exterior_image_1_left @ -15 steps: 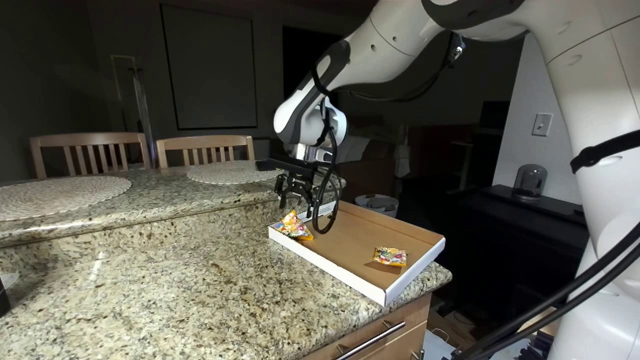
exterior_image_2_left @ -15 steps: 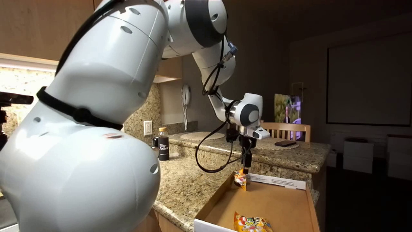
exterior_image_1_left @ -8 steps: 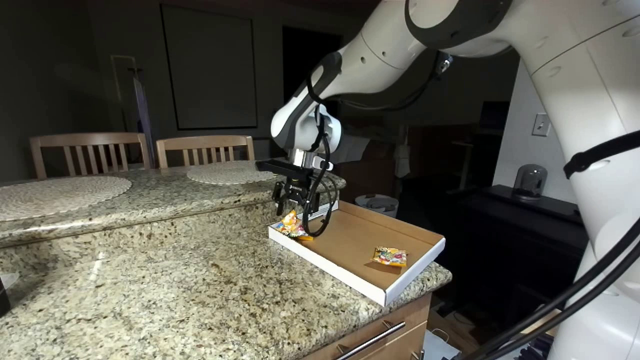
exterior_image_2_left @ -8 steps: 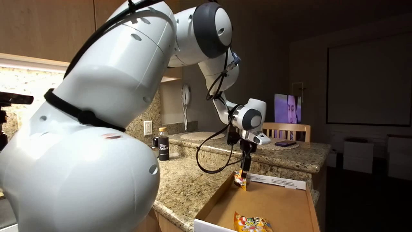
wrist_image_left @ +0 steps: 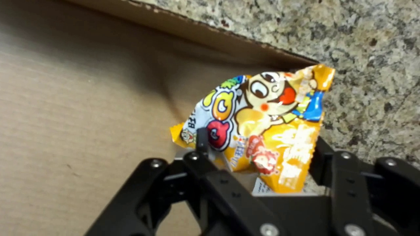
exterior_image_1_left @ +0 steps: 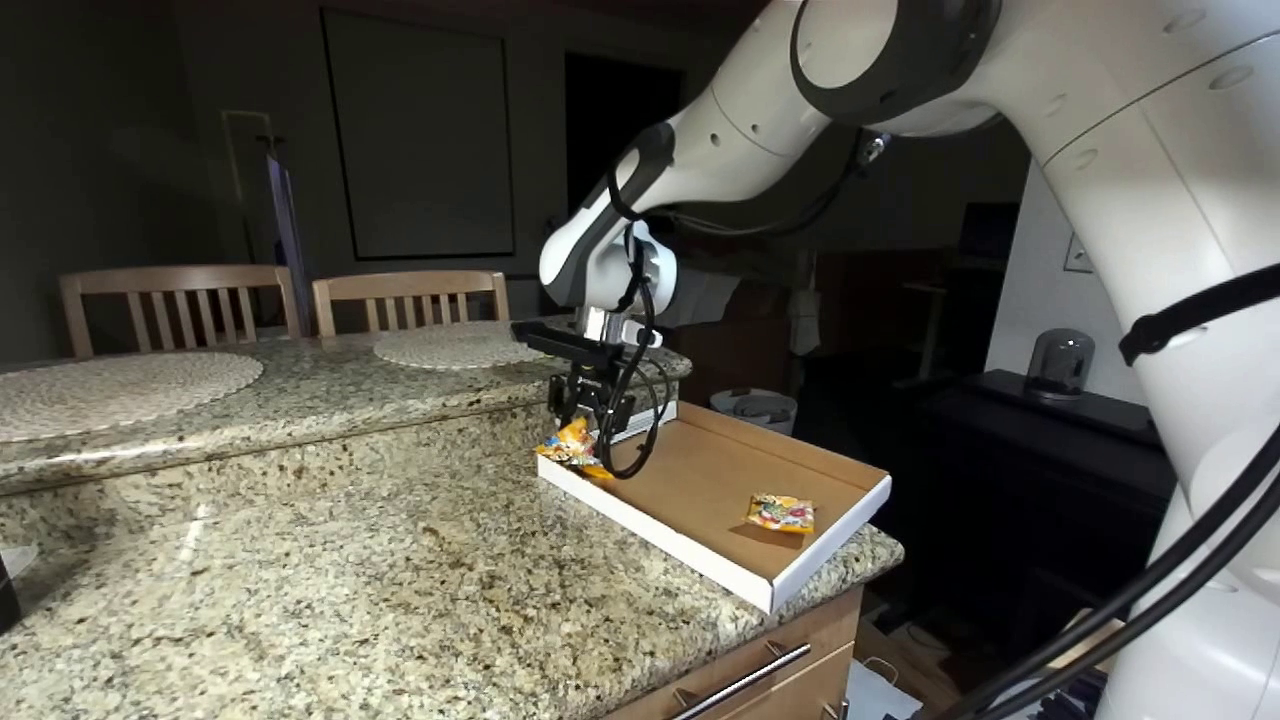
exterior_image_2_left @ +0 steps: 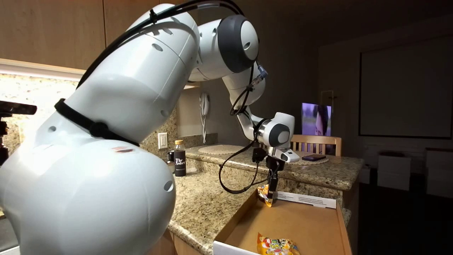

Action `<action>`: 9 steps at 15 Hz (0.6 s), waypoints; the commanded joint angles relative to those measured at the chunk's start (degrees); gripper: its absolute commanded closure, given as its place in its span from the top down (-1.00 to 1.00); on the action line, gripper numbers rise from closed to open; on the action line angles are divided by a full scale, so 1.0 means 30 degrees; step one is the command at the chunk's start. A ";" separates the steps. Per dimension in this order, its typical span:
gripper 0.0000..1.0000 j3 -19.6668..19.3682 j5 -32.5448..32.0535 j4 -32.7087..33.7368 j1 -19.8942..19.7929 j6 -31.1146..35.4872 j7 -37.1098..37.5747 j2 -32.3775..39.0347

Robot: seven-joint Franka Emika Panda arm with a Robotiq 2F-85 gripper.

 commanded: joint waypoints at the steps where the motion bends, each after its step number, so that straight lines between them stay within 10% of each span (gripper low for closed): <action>1: -0.20 0.0081 0.0153 0.0225 -0.0106 -0.0899 0.0154 -0.0120; 9: -0.95 0.0162 0.0327 0.0033 -0.0342 -0.2838 -0.0185 -0.0787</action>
